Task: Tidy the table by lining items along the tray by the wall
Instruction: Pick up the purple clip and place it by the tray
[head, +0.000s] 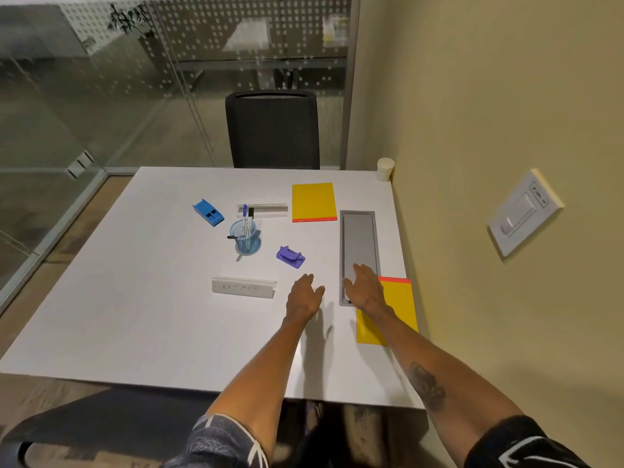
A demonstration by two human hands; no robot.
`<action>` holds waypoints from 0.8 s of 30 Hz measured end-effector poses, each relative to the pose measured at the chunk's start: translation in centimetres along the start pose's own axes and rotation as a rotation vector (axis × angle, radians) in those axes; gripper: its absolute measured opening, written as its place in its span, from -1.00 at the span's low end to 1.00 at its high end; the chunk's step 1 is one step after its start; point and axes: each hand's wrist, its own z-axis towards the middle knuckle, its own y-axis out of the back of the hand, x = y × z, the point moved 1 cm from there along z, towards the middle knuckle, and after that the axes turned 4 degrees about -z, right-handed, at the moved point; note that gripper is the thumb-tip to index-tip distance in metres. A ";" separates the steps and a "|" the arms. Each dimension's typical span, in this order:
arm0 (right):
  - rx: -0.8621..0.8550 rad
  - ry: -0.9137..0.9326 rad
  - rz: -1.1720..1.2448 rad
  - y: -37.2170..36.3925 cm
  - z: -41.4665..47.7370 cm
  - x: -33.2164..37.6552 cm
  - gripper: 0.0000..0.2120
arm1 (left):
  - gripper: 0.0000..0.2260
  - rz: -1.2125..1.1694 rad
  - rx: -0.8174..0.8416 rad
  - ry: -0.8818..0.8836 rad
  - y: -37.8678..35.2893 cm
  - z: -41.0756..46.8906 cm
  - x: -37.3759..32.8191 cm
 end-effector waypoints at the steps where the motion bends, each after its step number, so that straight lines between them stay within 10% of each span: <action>1: 0.004 0.006 0.004 0.0 0.5 0.4 -0.44 | -0.49 -0.001 -0.005 0.002 0.2 0.3 0.0; 24: 0.158 0.130 0.004 -4.3 12.7 9.9 -0.53 | -0.66 -0.300 -0.180 0.276 6.1 12.9 3.2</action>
